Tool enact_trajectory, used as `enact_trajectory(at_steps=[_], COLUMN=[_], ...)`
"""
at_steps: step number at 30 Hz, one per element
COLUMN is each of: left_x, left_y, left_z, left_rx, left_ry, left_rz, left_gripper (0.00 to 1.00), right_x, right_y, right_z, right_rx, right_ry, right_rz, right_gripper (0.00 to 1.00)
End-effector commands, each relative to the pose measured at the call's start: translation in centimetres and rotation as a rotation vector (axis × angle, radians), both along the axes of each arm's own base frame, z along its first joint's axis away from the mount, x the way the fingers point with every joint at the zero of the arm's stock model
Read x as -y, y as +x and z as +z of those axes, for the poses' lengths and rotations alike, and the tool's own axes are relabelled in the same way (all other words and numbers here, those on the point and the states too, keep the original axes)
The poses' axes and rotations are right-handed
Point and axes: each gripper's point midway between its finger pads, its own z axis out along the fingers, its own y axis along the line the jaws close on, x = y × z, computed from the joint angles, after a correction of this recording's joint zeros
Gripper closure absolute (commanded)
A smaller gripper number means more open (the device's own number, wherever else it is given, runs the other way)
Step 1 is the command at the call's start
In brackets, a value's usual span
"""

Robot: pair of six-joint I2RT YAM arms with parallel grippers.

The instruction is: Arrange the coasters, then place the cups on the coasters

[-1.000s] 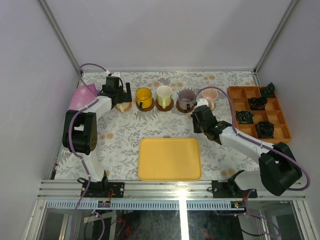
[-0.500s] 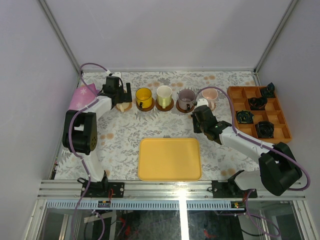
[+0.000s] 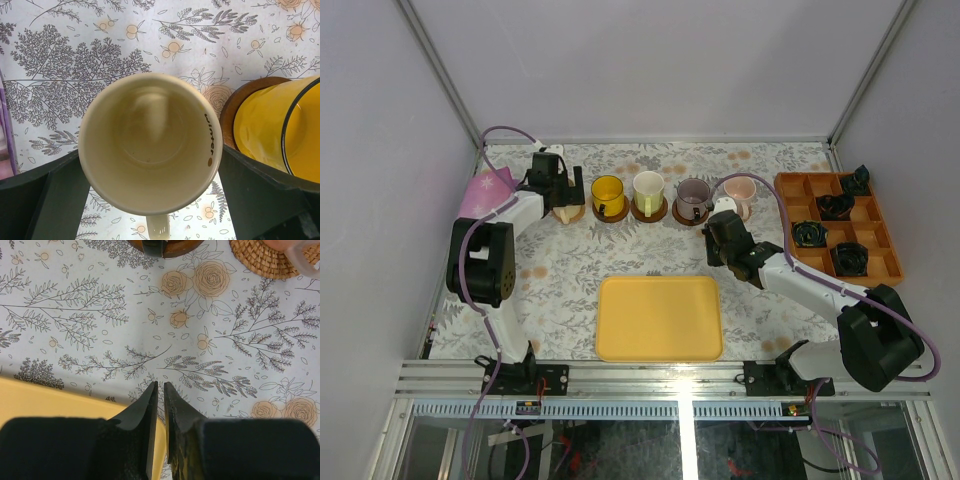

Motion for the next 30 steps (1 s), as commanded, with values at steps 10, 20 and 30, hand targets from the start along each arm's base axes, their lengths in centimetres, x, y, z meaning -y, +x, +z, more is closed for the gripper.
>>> enact_trajectory(at_steps=[10, 20, 30], left_x=[-0.9, -1.8, -2.0], left_y=[-0.9, -2.7, -5.9], left_z=[1.5, 3.6, 3.4], left_rx=[0.023, 0.037, 0.012], left_ry=[0.015, 0.041, 0.014], left_rz=[0.036, 0.072, 0.102], left_gripper=[0.0, 0.0, 0.0], right_x=[-0.4, -0.6, -0.8], right_y=[1.0, 0.9, 0.8], right_z=[1.1, 0.9, 0.9], right_rx=[0.027, 0.018, 0.02], right_ry=[0.017, 0.028, 0.039], right_rz=[-0.013, -0.007, -0.004], right_gripper=[0.83, 0.83, 0.83])
